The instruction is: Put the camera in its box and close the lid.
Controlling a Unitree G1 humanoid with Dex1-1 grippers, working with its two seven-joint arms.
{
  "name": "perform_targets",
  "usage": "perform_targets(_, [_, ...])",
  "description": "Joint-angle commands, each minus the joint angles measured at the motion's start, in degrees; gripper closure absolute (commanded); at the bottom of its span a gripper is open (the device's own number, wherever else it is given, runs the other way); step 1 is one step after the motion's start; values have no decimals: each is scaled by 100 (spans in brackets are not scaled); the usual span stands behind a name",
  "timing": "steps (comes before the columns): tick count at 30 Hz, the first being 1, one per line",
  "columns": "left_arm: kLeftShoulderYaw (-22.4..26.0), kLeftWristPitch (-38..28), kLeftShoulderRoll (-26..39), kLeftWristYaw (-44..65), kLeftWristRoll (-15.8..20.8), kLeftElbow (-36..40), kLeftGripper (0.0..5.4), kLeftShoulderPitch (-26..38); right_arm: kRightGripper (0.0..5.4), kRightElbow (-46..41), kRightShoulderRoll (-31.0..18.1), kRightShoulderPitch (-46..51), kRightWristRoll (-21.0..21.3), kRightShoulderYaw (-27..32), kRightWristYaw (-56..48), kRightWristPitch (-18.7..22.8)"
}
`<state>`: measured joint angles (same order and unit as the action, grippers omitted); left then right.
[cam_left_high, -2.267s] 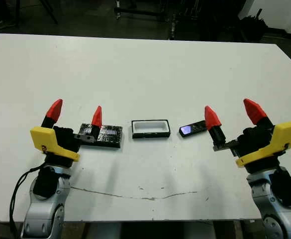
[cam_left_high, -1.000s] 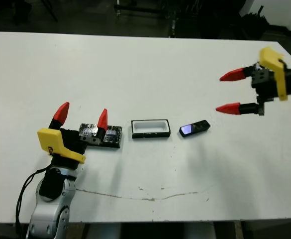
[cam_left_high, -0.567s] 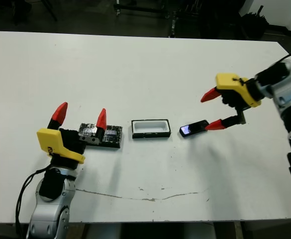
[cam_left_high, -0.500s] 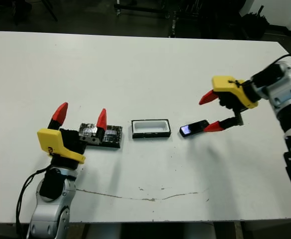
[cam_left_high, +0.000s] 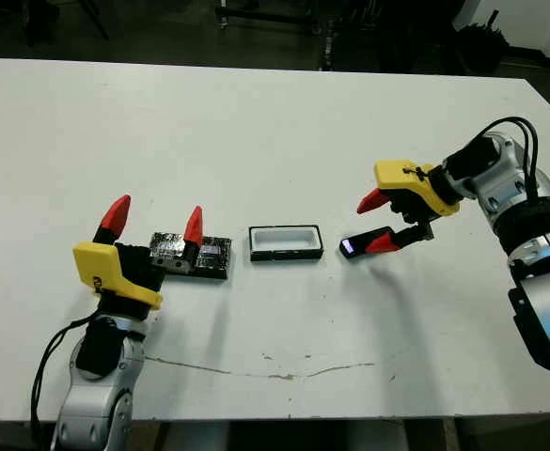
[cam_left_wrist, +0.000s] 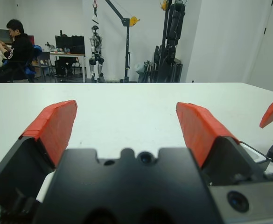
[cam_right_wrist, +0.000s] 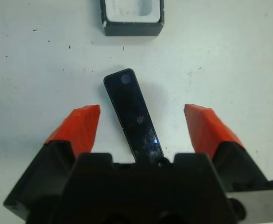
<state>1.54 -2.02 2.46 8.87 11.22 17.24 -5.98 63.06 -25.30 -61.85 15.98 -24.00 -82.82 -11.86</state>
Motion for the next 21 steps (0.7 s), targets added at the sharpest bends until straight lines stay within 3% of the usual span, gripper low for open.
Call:
perform_targets(1, [19,109,62,43,46,89,0,-72,88,103,53,119,53,-21,-76,96])
perform_targets(9, [9,100,66,58,53,89,0,-67,178,46,25,247,85,-36,-187,-234])
perform_targets(12, [6,32,89,61,-19,62,0,-69,177,33,20,281,117,-40,-175,-149])
perform_targets(19, [17,48,54,38,-14,73,0,-72,241,33,70,392,211,-81,-40,75])
perform_targets(21, [19,56,59,45,-4,88,0,-81,224,0,84,443,250,-128,-26,40])
